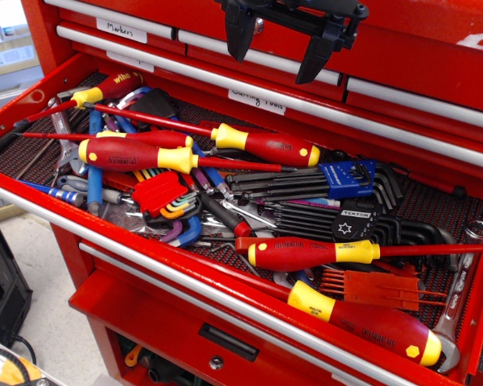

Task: Pick up red srewdriver

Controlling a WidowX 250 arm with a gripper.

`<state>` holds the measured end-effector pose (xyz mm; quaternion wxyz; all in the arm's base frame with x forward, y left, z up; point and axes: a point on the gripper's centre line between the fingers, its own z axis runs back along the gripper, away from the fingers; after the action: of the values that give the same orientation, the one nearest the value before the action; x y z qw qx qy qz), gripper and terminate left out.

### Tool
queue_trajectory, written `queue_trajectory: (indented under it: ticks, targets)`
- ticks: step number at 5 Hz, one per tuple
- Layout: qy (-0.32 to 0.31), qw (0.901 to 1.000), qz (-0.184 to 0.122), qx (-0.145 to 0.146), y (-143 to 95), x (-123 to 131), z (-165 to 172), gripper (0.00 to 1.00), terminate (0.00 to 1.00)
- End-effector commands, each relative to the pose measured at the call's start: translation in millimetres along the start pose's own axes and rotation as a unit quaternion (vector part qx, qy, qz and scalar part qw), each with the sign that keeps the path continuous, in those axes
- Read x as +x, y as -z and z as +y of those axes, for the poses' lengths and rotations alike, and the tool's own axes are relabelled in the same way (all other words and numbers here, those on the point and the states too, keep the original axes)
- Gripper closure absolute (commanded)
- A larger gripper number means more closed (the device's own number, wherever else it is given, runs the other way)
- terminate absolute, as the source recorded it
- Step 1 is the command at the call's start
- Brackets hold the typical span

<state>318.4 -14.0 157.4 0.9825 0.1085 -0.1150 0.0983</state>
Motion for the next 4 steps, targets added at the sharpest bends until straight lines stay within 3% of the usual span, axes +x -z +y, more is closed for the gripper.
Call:
queue_trajectory:
  ticks: [1,2,3,4]
  targets:
    - [0.0,1.0,0.0,0.0,0,0,0,0.0,0.0]
    - [0.123,0.9901,-0.064,0.023,-1,-33,-36,0.0,0.0]
    - [0.23,0.9654,-0.123,-0.008,12,-53,-56,0.0,0.0]
    - [0.345,0.9254,-0.155,-0.023,27,-68,-64,0.0,0.0]
